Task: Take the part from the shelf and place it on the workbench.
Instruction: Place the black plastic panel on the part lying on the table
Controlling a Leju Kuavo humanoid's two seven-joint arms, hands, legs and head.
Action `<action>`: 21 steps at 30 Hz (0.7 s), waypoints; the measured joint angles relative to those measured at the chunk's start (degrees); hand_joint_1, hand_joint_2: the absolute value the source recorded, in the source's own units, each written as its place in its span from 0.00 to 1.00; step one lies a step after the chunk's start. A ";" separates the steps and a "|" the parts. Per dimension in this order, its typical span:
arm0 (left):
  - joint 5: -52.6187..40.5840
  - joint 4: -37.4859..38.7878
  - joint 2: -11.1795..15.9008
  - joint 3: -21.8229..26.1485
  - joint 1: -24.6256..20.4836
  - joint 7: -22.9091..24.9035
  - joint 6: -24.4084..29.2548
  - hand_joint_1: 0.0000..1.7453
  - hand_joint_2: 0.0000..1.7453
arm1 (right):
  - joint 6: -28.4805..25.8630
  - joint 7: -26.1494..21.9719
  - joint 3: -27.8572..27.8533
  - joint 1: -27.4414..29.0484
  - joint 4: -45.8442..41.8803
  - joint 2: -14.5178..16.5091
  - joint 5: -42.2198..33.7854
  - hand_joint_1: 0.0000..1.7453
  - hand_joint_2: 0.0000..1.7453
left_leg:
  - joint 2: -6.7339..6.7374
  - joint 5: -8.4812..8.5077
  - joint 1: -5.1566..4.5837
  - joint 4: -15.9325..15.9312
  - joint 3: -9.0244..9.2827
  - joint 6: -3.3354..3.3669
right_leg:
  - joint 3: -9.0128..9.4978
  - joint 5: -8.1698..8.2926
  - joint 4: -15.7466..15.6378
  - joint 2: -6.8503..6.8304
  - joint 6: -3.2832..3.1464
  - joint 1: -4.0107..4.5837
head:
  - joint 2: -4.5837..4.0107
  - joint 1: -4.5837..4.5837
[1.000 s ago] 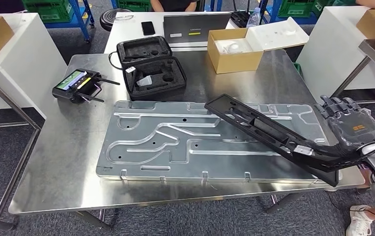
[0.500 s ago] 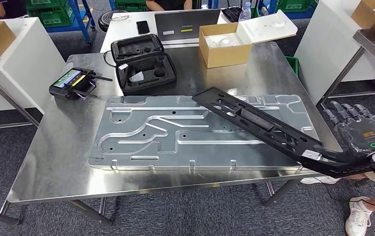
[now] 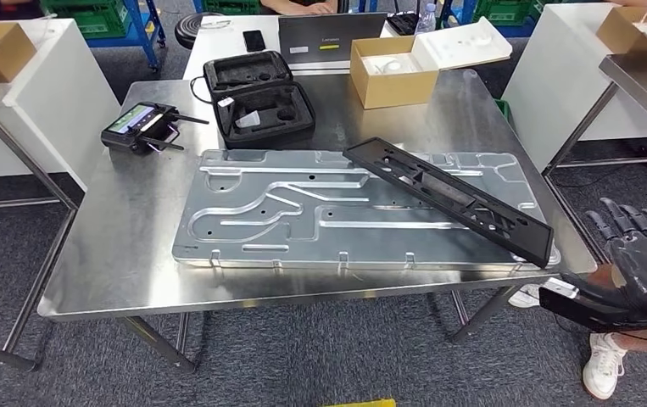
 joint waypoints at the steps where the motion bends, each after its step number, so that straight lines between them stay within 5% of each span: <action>1: 0.01 0.00 0.00 0.01 0.03 -0.02 0.08 0.00 0.00 | -0.47 -0.14 -0.40 0.57 0.11 0.61 -0.10 0.00 0.00 | 0.05 0.40 0.00 0.09 -0.59 -0.06 | 0.59 -0.23 0.53 -0.01 0.12 -0.03 | 0.00 -0.01; 2: 0.02 0.00 -0.01 0.03 0.05 -0.04 0.17 0.00 0.00 | -1.08 -0.35 -0.79 1.09 0.25 1.21 -0.26 0.00 0.00 | 0.07 0.74 0.05 0.21 -1.13 -0.20 | 2.50 0.60 -1.53 -0.02 0.20 -0.09 | 0.00 0.00; 4: 0.03 0.00 0.00 0.06 0.03 -0.07 0.31 0.00 0.00 | -2.90 -0.93 -1.57 1.94 0.69 2.52 -0.69 0.00 0.00 | 0.08 1.28 0.09 0.69 -1.98 -0.66 | 8.80 3.25 -10.66 -0.06 0.31 -0.22 | 0.01 -0.01; 6: 0.03 0.00 -0.02 0.10 -0.03 -0.06 0.38 0.00 0.00 | -5.05 -1.48 -2.15 2.70 1.40 3.96 -1.25 0.00 0.00 | 0.05 1.59 -0.05 1.21 -2.34 -1.19 | 12.50 4.79 -16.71 0.07 -0.29 -0.07 | 0.01 -0.03; 10: 0.00 0.00 -0.09 0.28 0.05 0.29 0.42 0.00 0.00 | -11.58 -4.04 -2.09 3.73 4.76 7.94 -4.79 0.00 0.00 | 0.00 1.51 0.16 2.06 -2.83 -2.33 | 12.19 5.78 -16.95 0.06 -2.28 0.36 | 0.00 -0.08; 12: -0.03 0.00 -0.14 0.47 0.05 0.52 0.44 0.00 0.00 | -15.87 -6.07 -1.53 3.62 7.42 10.14 -7.41 0.00 0.00 | -0.03 -1.89 0.33 6.44 -4.66 -2.75 | 11.47 6.57 -17.00 -0.09 -3.10 0.34 | 0.00 -0.11; 14: -0.07 0.00 -0.17 0.67 0.04 0.71 0.50 0.00 0.00 | -20.41 -8.18 -0.32 2.96 11.23 12.81 -10.42 0.00 0.00 | -0.05 -6.91 0.35 14.67 -7.59 -2.97 | 10.43 7.32 -16.96 -0.14 -3.42 0.46 | 0.00 -0.14; 16: -0.13 0.00 -0.17 0.89 0.05 0.87 0.58 0.00 0.00 | -24.94 -10.38 1.79 1.33 16.29 15.81 -14.17 0.00 0.00 | -0.06 -8.91 0.33 19.08 -8.40 -2.90 | 9.37 8.05 -16.92 -0.07 -3.46 0.58 | 0.00 -0.13; 17: -0.16 0.00 -0.17 0.98 0.04 0.92 0.64 0.00 0.00 | -26.68 -11.53 2.99 0.18 19.00 17.22 -16.17 0.00 0.00 | -0.06 -8.22 0.31 17.61 -7.01 -2.74 | 8.93 8.38 -16.91 0.01 -3.43 0.61 | 0.00 -0.13; 21: -0.30 0.00 -0.21 1.09 -0.35 1.14 1.10 0.00 0.00 | -31.58 -20.00 8.42 -6.36 32.39 23.38 -25.47 0.00 0.00 | -0.06 -3.14 -0.11 0.91 2.93 -2.01 | 7.81 9.63 -16.94 0.46 -2.79 0.70 | 0.00 -0.13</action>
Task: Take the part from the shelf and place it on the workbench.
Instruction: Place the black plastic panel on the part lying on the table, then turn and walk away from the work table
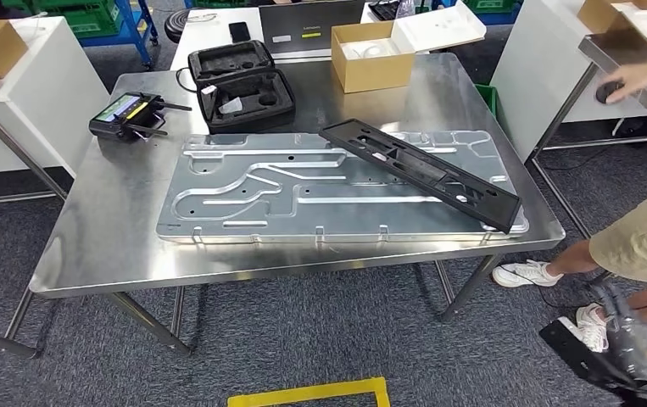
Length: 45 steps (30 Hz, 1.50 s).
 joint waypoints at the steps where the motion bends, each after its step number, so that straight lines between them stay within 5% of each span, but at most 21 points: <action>1: -0.04 0.00 -0.03 0.02 -0.12 0.03 0.09 0.00 0.00 | -0.94 -2.81 1.30 -2.10 3.81 1.59 -2.36 0.00 0.00 | 0.03 0.33 -0.17 -1.36 0.58 0.10 | -0.16 0.30 -0.03 0.09 0.31 0.03 | 0.00 0.04; 3: -0.10 0.01 -0.14 0.09 -0.29 0.07 0.19 0.00 0.00 | -2.02 -7.80 3.80 -5.89 11.63 4.62 -6.66 0.00 0.00 | 0.10 1.05 -0.25 -1.45 0.10 0.53 | -0.38 0.91 -0.19 0.18 1.02 0.01 | 0.00 0.05; 5: -0.13 0.02 -0.29 0.20 -0.43 0.08 0.26 0.00 0.00 | -1.58 -11.01 5.83 -8.82 18.74 7.37 -10.13 0.00 0.00 | 0.14 2.15 -0.05 -1.86 -0.61 1.29 | -1.22 -0.35 1.10 0.10 1.53 -0.20 | 0.00 0.10; 8: -0.20 0.02 -0.41 0.30 -0.52 0.03 0.36 0.00 0.00 | 1.62 -13.37 7.81 -13.26 29.22 11.84 -15.15 0.00 0.00 | 0.31 3.72 0.02 -2.07 -2.41 1.86 | -5.43 -7.52 11.36 -0.07 2.08 -0.43 | 0.00 0.16; 10: -0.24 0.02 -0.45 0.32 -0.48 -0.02 0.35 0.00 0.00 | 4.23 -13.73 8.88 -15.12 35.13 15.06 -17.62 0.00 0.00 | 0.36 4.54 -0.05 -1.92 -3.62 1.78 | -6.83 -10.12 16.92 -0.12 2.30 -0.47 | 0.00 0.15; 12: -0.26 0.02 -0.48 0.32 -0.42 -0.05 0.35 0.00 0.00 | 7.29 -12.97 9.56 -16.57 40.24 18.24 -20.19 0.00 0.00 | 0.34 5.21 -0.03 -1.62 -4.62 1.49 | -3.40 -8.36 13.16 -0.17 2.34 -0.54 | 0.00 0.15; 14: -0.26 0.02 -0.50 0.30 -0.48 -0.04 0.34 0.00 0.00 | 10.37 -11.62 9.71 -18.15 44.70 21.23 -23.40 0.00 0.00 | 0.34 5.67 -0.04 -1.05 -5.34 0.97 | 2.44 -5.52 4.07 -0.15 2.12 -0.46 | 0.01 0.16; 16: -0.26 0.02 -0.56 0.26 -0.60 0.00 0.34 0.00 0.00 | 12.18 -10.79 9.71 -19.29 48.28 24.08 -26.17 0.00 0.00 | 0.35 6.05 -0.10 -0.56 -5.73 0.34 | 4.91 -4.33 -0.44 -0.06 1.34 -0.13 | 0.01 0.13; 20: -0.26 0.02 -0.66 0.21 -0.42 0.42 0.34 0.00 0.00 | 13.08 -10.44 9.61 -20.48 54.00 28.87 -28.31 0.00 0.00 | 0.20 5.71 0.34 0.68 -6.57 -1.15 | 4.06 -3.01 -0.46 -0.27 -0.59 0.20 | 0.00 0.07; 24: -0.26 0.02 -0.66 0.18 -0.38 0.77 0.34 0.00 0.00 | 13.58 -10.50 9.49 -21.63 57.83 31.58 -28.34 0.00 0.00 | 0.07 -3.88 0.88 15.17 -11.86 -2.29 | 1.77 -1.13 -0.48 -0.47 -1.50 0.24 | 0.00 -0.02; 26: -0.26 0.02 -0.66 0.19 -0.28 0.86 0.34 0.00 0.00 | 13.79 -10.59 9.43 -21.91 59.39 32.37 -28.17 0.00 0.00 | 0.07 -5.30 1.04 17.94 -11.54 -2.45 | 0.67 -0.33 -0.44 -0.50 -1.39 0.30 | 0.00 -0.01; 27: -0.26 0.02 -0.66 0.19 -0.25 0.86 0.34 0.00 0.00 | 13.92 -10.64 9.39 -22.02 60.08 32.67 -28.00 0.00 0.00 | 0.07 -4.43 1.11 15.44 -9.43 -2.41 | 0.22 0.04 -0.43 -0.50 -1.27 0.30 | 0.00 -0.01; 29: -0.26 0.02 -0.66 0.18 -0.40 0.86 0.34 0.00 0.00 | 14.24 -10.69 9.34 -22.29 61.14 33.11 -27.67 0.00 0.00 | 0.06 -1.75 1.17 5.55 -2.94 -2.12 | -0.43 0.72 -0.40 -0.47 -0.89 0.38 | 0.00 -0.01; 31: -0.26 0.02 -0.66 0.17 -0.61 0.84 0.36 0.00 0.00 | 14.56 -10.66 9.30 -22.66 62.05 33.30 -27.34 0.00 0.00 | -0.02 -0.11 0.99 -1.03 0.84 -1.58 | -0.79 1.28 -0.31 -0.50 -0.34 0.53 | 0.00 0.04; 35: -0.26 0.02 -0.66 0.16 -0.35 0.80 0.43 0.00 0.00 | 15.09 -10.44 9.28 -23.05 63.53 33.37 -26.66 0.00 0.00 | -0.29 1.29 0.72 -1.59 0.14 0.10 | -1.51 1.12 0.51 -0.67 0.90 0.26 | 0.00 0.09; 37: -0.26 0.02 -0.66 0.16 -0.41 0.73 0.49 0.00 0.00 | 15.28 -10.41 9.28 -23.05 64.04 33.43 -26.37 0.00 0.00 | -0.55 2.28 0.79 -1.71 -0.87 0.95 | -3.69 -3.00 5.53 -0.62 1.17 0.14 | 0.00 0.12; 39: -0.26 0.02 -0.66 0.16 -0.39 0.64 0.55 0.00 0.00 | 15.39 -10.42 9.28 -23.09 64.44 33.50 -26.22 0.00 0.00 | -0.98 3.10 0.60 -1.63 -2.07 1.28 | -6.77 -8.34 14.22 -0.58 1.24 0.14 | 0.00 0.15; 41: -0.26 0.02 -0.66 0.16 -0.27 0.58 0.59 0.00 0.00 | 15.40 -10.43 9.28 -23.10 64.84 33.52 -26.13 0.00 0.00 | -1.35 3.88 0.42 -1.51 -3.14 1.30 | -7.07 -10.11 18.18 -0.56 1.20 0.17 | 0.00 0.15; 42: -0.26 0.02 -0.66 0.16 -0.22 0.54 0.62 0.00 0.00 | 15.40 -10.44 9.28 -23.10 65.01 33.52 -26.13 0.00 0.00 | -1.53 4.21 0.37 -1.44 -3.50 1.25 | -5.32 -9.27 16.39 -0.54 1.11 0.19 | 0.00 0.15; 45: -0.26 0.02 -0.69 0.16 -0.17 0.44 0.69 0.00 0.00 | 15.39 -10.52 9.28 -23.41 65.30 33.52 -26.28 0.00 0.00 | -1.90 4.85 0.27 -1.00 -4.05 0.76 | 3.40 -5.04 2.86 -0.04 0.51 0.36 | 0.00 0.13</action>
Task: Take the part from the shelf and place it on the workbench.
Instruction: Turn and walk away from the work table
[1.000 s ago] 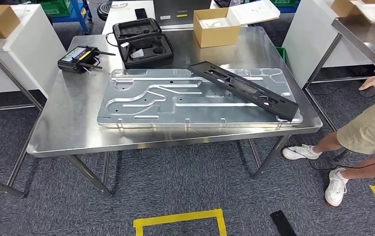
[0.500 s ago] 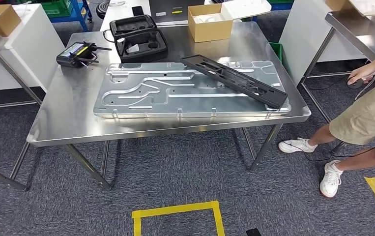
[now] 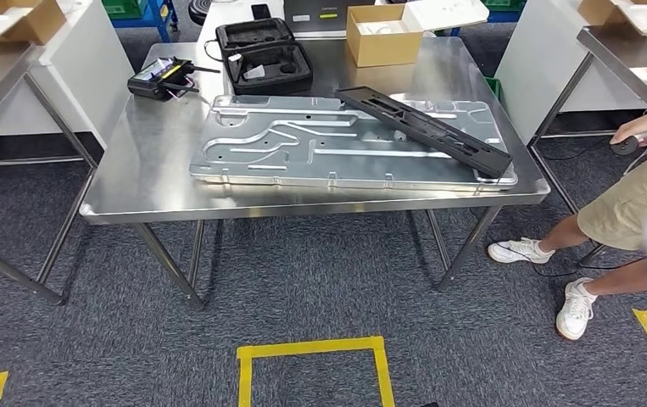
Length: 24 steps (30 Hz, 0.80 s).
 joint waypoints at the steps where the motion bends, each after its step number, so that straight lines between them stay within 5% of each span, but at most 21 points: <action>1: 0.00 0.00 -0.02 0.00 -0.03 -0.02 0.03 0.00 0.00 | 0.00 -0.03 0.00 -0.12 0.08 0.01 -0.05 0.00 0.00 | -0.02 0.19 -0.07 0.16 -0.19 -0.29 | 1.59 0.64 -2.80 0.21 -0.25 0.12 | 0.00 -0.01; 5: 0.00 0.00 -0.04 0.01 -0.01 -0.06 0.23 0.00 0.00 | 0.01 -0.05 0.00 -0.20 0.46 0.12 -0.14 0.00 0.00 | 0.08 0.28 0.00 0.91 -0.94 -1.51 | 1.50 1.68 -3.91 -0.01 -1.44 0.23 | 0.00 -0.07; 7: 0.00 0.00 -0.03 0.02 0.07 -0.06 0.34 0.00 0.00 | 0.01 0.06 0.00 -0.25 0.63 0.21 -0.10 0.00 0.00 | 0.38 -3.12 0.28 5.38 -2.93 -2.11 | 0.73 2.53 -4.04 -0.45 -2.14 -0.04 | 0.00 -0.15; 9: 0.00 0.00 -0.03 0.02 0.07 -0.06 0.40 0.00 0.00 | 0.01 0.24 0.00 -0.26 0.83 0.21 -0.04 0.00 0.00 | 0.64 -8.14 0.71 13.92 -6.16 -2.84 | -0.22 3.21 -3.93 -0.82 -2.37 0.03 | 0.00 -0.21; 11: 0.00 0.00 -0.03 0.03 0.14 -0.06 0.43 0.00 0.00 | 0.01 0.50 0.00 -0.24 1.08 0.23 -0.03 0.00 0.00 | 0.72 -10.15 0.95 18.80 -7.29 -3.28 | -1.14 3.78 -3.79 -1.17 -2.24 0.09 | 0.00 -0.20; 13: 0.00 0.00 -0.02 0.04 0.18 -0.06 0.48 0.00 0.00 | 0.01 0.83 0.00 -0.25 1.25 0.25 -0.03 0.00 0.00 | 0.90 -8.08 1.10 13.92 -3.58 -3.32 | -1.84 4.25 -3.65 -1.35 -1.97 0.08 | 0.00 -0.20; 15: 0.00 0.00 0.01 0.04 0.05 -0.06 0.50 0.00 0.00 | 0.01 1.09 0.00 -0.27 1.33 0.27 -0.03 0.00 0.00 | 1.26 -5.30 1.06 4.28 2.29 -3.04 | -2.21 4.66 -3.55 -1.44 -1.54 0.19 | 0.00 -0.20; 17: 0.00 0.00 0.03 0.04 -0.13 -0.01 0.50 0.00 0.00 | 0.01 1.27 0.00 -0.33 1.38 0.29 -0.03 0.00 0.00 | 1.43 -4.25 0.84 -0.48 4.75 -2.43 | -2.48 5.05 -3.47 -1.48 -0.98 0.39 | 0.00 -0.13; 19: 0.00 0.00 0.03 0.05 -0.10 0.14 0.49 0.00 0.00 | 0.01 1.42 0.00 -0.38 1.48 0.30 -0.03 0.00 0.00 | 1.37 -3.77 0.61 -0.62 4.29 -1.63 | -2.80 5.53 -3.46 -1.49 -0.33 0.37 | 0.00 -0.08; 21: 0.00 0.00 0.03 0.06 -0.09 0.28 0.48 0.00 0.00 | 0.01 1.56 0.00 -0.36 1.60 0.33 -0.04 0.00 0.00 | 1.41 -2.99 0.61 -0.68 3.66 -0.71 | -3.72 4.26 -2.02 -1.28 0.25 0.10 | 0.00 -0.05; 24: 0.00 0.00 0.03 0.07 -0.18 0.38 0.48 0.00 0.00 | 0.01 1.81 0.00 -0.32 1.68 0.43 -0.05 0.00 0.00 | 1.45 -1.84 0.54 -0.69 2.20 0.15 | -8.07 -3.00 8.76 -1.03 0.81 -0.09 | 0.00 0.07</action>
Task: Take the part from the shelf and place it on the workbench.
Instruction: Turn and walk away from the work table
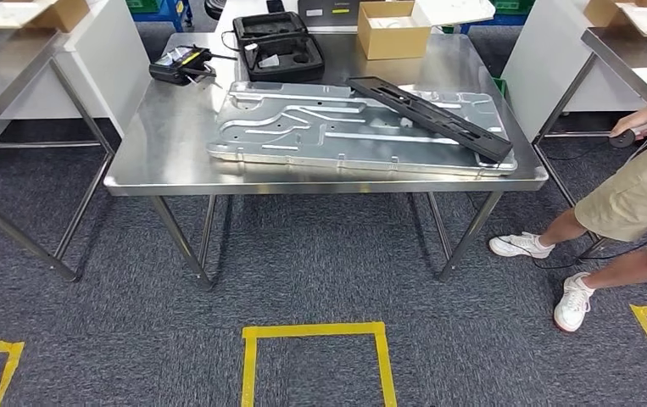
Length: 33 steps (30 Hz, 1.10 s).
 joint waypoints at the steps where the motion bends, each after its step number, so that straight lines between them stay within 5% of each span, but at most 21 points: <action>1: 0.00 0.00 0.00 0.01 0.03 0.00 0.00 0.00 0.00 | 0.00 0.07 0.00 0.01 0.02 0.01 0.00 0.00 0.00 | 0.00 0.34 -0.11 0.04 -0.50 0.08 | -1.39 -1.95 4.06 0.01 0.09 -0.01 | 0.00 0.00; 3: 0.00 0.00 0.00 0.03 0.12 -0.01 0.01 0.00 0.00 | 0.00 0.17 0.00 0.05 0.08 0.01 0.00 0.00 0.00 | -0.04 0.92 -0.25 0.13 -1.30 0.03 | -1.16 -2.45 6.14 0.02 0.07 0.00 | 0.00 0.00; 6: 0.00 0.00 0.00 0.04 0.14 -0.05 0.03 0.00 0.00 | 0.00 0.24 0.00 -0.04 0.15 0.01 0.02 0.00 0.00 | -0.20 1.49 -0.34 0.43 -1.90 -0.40 | 6.78 2.26 -6.32 0.26 -0.30 0.06 | 0.00 0.00; 8: 0.00 0.00 0.00 0.05 0.06 -0.14 0.05 0.00 0.00 | -0.01 0.24 0.00 -0.16 0.17 0.01 0.02 0.00 0.00 | -0.22 1.84 -0.51 0.75 -2.31 -0.96 | 9.80 3.83 -12.14 0.55 -0.88 0.27 | 0.00 -0.04; 12: 0.00 0.00 0.02 0.07 0.10 -0.22 0.09 0.00 0.00 | 0.00 0.26 0.00 -0.11 0.29 0.15 0.02 0.00 0.00 | -0.19 1.43 -0.31 2.01 -3.37 -2.27 | 9.08 4.83 -12.59 0.40 -2.40 0.34 | 0.00 -0.09; 14: 0.00 0.00 0.04 0.07 0.12 -0.22 0.09 0.00 0.00 | -0.01 0.25 0.00 -0.18 0.32 0.24 0.03 0.00 0.00 | -0.14 -2.63 0.01 7.56 -5.64 -3.01 | 8.36 5.60 -12.71 0.14 -3.14 0.21 | 0.00 -0.13; 16: 0.00 0.00 0.04 0.07 0.14 -0.22 0.09 0.00 0.00 | -0.02 0.24 0.00 -0.19 0.33 0.23 0.10 0.00 0.00 | -0.11 -7.45 0.27 16.32 -8.76 -3.65 | 7.49 6.20 -12.64 -0.03 -3.38 0.33 | 0.00 -0.15; 18: 0.00 0.00 0.04 0.08 0.25 -0.22 0.08 0.00 0.00 | -0.02 0.24 0.00 -0.18 0.37 0.24 0.19 0.00 0.00 | -0.10 -8.71 0.39 19.68 -9.09 -3.88 | 6.70 6.74 -12.54 -0.14 -3.32 0.41 | 0.00 -0.15; 19: 0.01 0.00 0.05 0.09 0.30 -0.22 0.07 0.00 0.00 | -0.02 0.24 0.00 -0.18 0.39 0.25 0.22 0.00 0.00 | -0.10 -7.72 0.41 17.45 -7.33 -3.84 | 6.38 6.99 -12.51 -0.15 -3.22 0.43 | 0.00 -0.15; 22: 0.02 0.00 0.10 0.09 0.11 -0.22 0.07 0.00 0.00 | -0.02 0.25 0.00 -0.20 0.40 0.26 0.37 0.00 0.00 | -0.06 -3.41 0.26 3.48 1.03 -3.10 | 5.80 7.60 -12.38 -0.17 -2.71 0.58 | 0.00 -0.13; 24: 0.02 0.00 0.13 0.09 -0.03 -0.22 0.04 0.00 0.00 | -0.02 0.26 0.00 -0.23 0.40 0.27 0.43 0.00 0.00 | -0.08 -2.63 0.02 -0.33 2.77 -2.41 | 5.40 8.05 -12.27 -0.21 -2.15 0.74 | 0.00 -0.08; 26: 0.02 0.00 0.13 0.10 0.09 -0.20 0.01 0.00 0.00 | -0.03 0.26 0.00 -0.25 0.43 0.28 0.45 0.00 0.00 | -0.08 -2.07 0.00 -0.31 2.26 -1.69 | 4.96 8.35 -12.11 -0.18 -1.54 0.69 | 0.00 -0.06; 28: 0.02 0.00 0.13 0.11 0.13 -0.18 0.00 0.00 0.00 | -0.04 0.26 0.01 -0.22 0.48 0.31 0.48 0.00 0.00 | 0.00 -1.32 0.13 -0.43 1.64 -0.83 | 3.80 6.36 -9.84 0.01 -0.98 0.51 | 0.00 -0.03; 31: 0.02 0.00 0.13 0.11 0.04 -0.17 0.00 0.00 0.00 | -0.04 0.27 0.02 -0.19 0.51 0.36 0.52 0.00 0.00 | 0.06 -0.27 0.04 -0.45 0.31 -0.18 | -0.78 -1.01 1.96 0.18 -0.39 0.25 | 0.00 0.07; 33: 0.03 0.00 0.13 0.13 0.09 -0.16 0.00 0.00 0.00 | -0.04 0.30 0.02 -0.13 0.52 0.36 0.57 0.00 0.00 | 0.05 0.33 -0.05 -0.34 -0.55 -0.23 | -1.85 -2.81 6.59 0.19 -0.21 0.18 | 0.00 0.07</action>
